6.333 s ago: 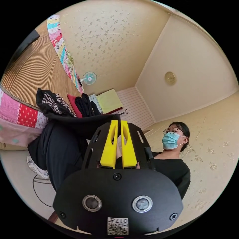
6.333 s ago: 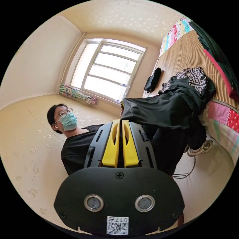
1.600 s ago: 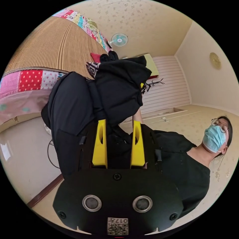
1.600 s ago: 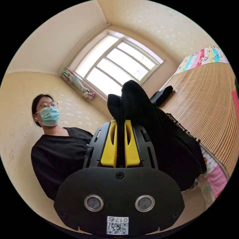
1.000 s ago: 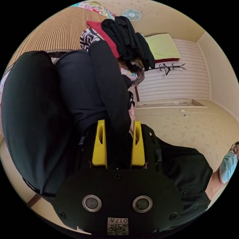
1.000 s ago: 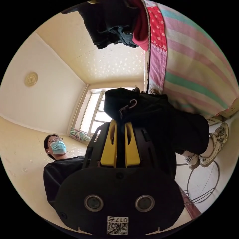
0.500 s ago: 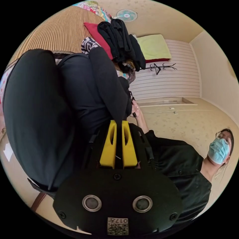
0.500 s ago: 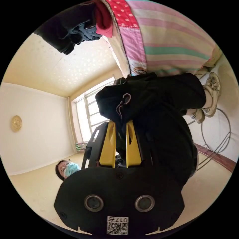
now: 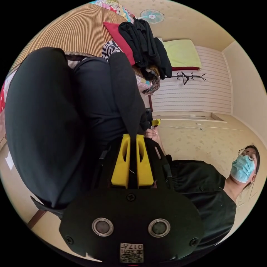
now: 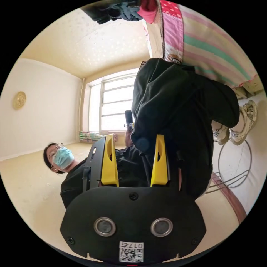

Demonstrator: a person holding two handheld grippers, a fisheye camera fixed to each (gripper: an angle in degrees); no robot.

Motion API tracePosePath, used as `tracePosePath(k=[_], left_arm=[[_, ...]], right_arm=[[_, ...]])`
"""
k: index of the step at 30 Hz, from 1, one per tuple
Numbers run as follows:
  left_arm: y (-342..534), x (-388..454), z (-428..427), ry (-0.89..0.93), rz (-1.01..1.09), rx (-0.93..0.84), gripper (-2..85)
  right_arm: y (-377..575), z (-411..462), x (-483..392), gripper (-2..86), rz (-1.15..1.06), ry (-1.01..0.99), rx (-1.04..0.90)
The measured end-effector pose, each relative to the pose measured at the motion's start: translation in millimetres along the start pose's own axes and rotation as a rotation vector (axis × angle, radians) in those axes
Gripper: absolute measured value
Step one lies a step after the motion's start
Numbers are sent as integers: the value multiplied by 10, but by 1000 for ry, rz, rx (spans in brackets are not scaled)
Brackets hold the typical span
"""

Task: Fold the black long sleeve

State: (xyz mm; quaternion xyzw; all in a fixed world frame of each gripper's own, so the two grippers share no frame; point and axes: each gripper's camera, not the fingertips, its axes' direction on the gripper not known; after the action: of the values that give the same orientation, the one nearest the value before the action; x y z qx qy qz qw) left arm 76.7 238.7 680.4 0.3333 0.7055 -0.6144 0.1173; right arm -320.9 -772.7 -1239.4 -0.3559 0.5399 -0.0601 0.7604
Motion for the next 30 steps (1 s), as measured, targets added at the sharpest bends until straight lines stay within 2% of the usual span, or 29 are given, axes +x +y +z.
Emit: tracePosePath(k=[2,5,9,10,15,18,20,26,30], left_arm=[[-3,-1,-10,2,-10,0,37],[13,-16,-38,8,-24,5,37],[66,-62,-85,79,-30,22,38],[78,-78,-94,113,-30,26,38],[98,-78,-142,183,-26,18,37],[91,24,-194,212,7,1,34],[69,86,-219,229,29,-21,33],[87,265,-570,341,128,-4,31],[142,565,-986,376,244,32,29]], right_arm=[[-21,127,-185,193,-16,124,-58],[33,156,-319,195,-8,208,-31],[95,352,-156,227,186,384,-166],[103,436,-95,235,197,368,-186],[105,781,-5,195,75,131,-38],[133,1079,19,152,122,168,-36],[207,1210,-11,89,177,213,-28],[326,1711,-443,26,56,112,-53],[309,1979,-1099,12,-78,185,-57]])
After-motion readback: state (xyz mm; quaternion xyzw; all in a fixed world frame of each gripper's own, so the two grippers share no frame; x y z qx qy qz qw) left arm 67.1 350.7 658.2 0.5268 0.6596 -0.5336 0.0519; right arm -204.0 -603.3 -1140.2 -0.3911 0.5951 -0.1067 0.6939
